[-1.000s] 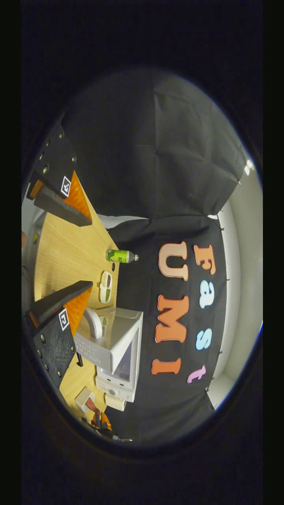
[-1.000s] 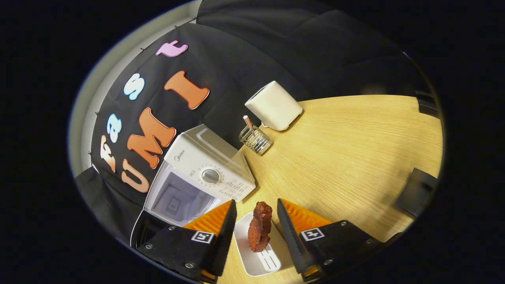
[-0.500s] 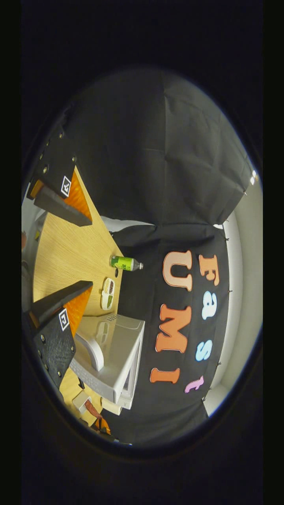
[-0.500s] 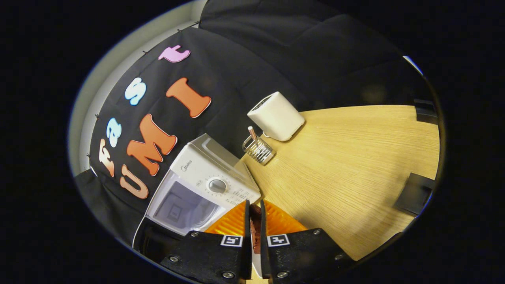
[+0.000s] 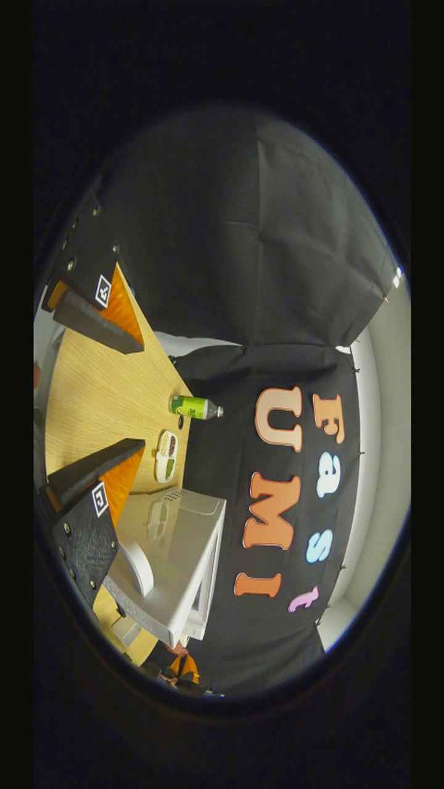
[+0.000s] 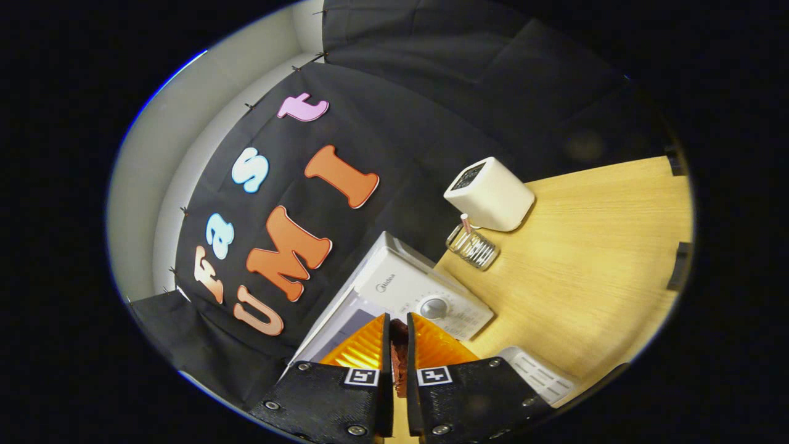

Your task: Open the microwave oven with the left hand, put the food in, and close the microwave oven.

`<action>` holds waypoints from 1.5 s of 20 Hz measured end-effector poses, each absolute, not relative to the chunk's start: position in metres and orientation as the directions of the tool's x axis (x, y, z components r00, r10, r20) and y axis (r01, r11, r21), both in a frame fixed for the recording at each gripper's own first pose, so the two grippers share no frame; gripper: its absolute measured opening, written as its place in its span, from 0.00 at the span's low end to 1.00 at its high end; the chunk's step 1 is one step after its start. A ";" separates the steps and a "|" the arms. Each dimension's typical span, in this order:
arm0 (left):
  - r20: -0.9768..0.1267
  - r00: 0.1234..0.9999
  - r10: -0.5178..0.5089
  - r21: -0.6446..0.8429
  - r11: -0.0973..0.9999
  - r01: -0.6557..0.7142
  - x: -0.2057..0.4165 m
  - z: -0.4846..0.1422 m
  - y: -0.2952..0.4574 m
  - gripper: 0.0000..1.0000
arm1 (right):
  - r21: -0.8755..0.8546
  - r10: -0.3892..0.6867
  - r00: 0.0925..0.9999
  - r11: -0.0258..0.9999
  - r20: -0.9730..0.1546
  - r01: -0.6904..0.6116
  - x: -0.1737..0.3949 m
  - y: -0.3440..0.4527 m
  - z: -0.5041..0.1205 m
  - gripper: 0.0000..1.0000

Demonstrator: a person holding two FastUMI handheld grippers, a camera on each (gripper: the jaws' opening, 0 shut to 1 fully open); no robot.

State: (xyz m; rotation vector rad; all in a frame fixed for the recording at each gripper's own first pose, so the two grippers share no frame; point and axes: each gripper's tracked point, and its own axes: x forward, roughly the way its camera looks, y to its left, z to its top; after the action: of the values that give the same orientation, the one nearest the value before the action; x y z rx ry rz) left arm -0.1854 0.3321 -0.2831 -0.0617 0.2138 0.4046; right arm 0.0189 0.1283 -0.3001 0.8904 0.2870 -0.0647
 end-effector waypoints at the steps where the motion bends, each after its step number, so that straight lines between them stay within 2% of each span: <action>1: -0.221 0.898 0.381 -0.025 0.918 -0.396 -0.185 -0.283 0.331 0.86 | 0.771 0.078 0.963 0.617 -0.258 0.157 0.026 0.143 -0.298 0.08; 5: -0.210 0.909 0.360 -0.033 0.927 -0.375 -0.181 -0.281 0.333 0.86 | 0.799 0.135 0.959 0.588 -0.248 0.124 0.048 0.205 -0.311 0.08; 10: -0.213 0.910 0.355 -0.033 0.929 -0.369 -0.158 -0.287 0.354 0.86 | 0.815 0.129 0.954 0.558 -0.270 0.155 0.083 0.264 -0.347 0.08; 15: -0.195 0.903 0.384 -0.022 0.918 -0.395 -0.162 -0.281 0.374 0.86 | 0.808 0.107 0.968 0.575 -0.227 0.126 0.125 0.302 -0.369 0.08; 19: -0.199 0.901 0.386 -0.025 0.917 -0.399 -0.162 -0.285 0.382 0.86 | 0.744 0.038 0.966 0.646 -0.255 0.171 0.154 0.302 -0.399 0.08; 22: -0.201 0.897 0.393 -0.022 0.914 -0.405 -0.161 -0.286 0.386 0.86 | 0.714 0.033 0.959 0.675 -0.282 0.187 0.167 0.304 -0.414 0.08; 25: -0.203 0.896 0.394 -0.019 0.914 -0.406 -0.163 -0.286 0.385 0.86 | 0.647 0.025 0.946 0.735 -0.322 0.201 0.169 0.302 -0.426 0.16; 27: -0.200 0.896 0.396 -0.017 0.913 -0.407 -0.165 -0.283 0.384 0.86 | 0.575 -0.021 0.939 0.786 -0.343 0.228 0.169 0.288 -0.429 0.19; 28: -0.198 0.896 0.397 -0.017 0.913 -0.408 -0.165 -0.282 0.383 0.86 | 0.542 -0.027 0.940 0.812 -0.339 0.219 0.170 0.282 -0.429 0.33; 29: -0.196 0.897 0.396 -0.016 0.913 -0.407 -0.165 -0.280 0.380 0.86 | 0.511 -0.026 0.941 0.834 -0.337 0.206 0.167 0.281 -0.424 0.42; 30: -0.193 0.900 0.391 -0.017 0.916 -0.402 -0.166 -0.280 0.377 0.86 | 0.470 -0.024 0.939 0.861 -0.344 0.194 0.165 0.279 -0.425 0.58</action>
State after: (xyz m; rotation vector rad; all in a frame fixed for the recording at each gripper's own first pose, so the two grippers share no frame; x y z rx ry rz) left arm -0.1657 0.3771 -0.2795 -0.0570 0.1883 0.4104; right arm 0.1649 0.2790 -0.4245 0.5234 0.3362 -0.1169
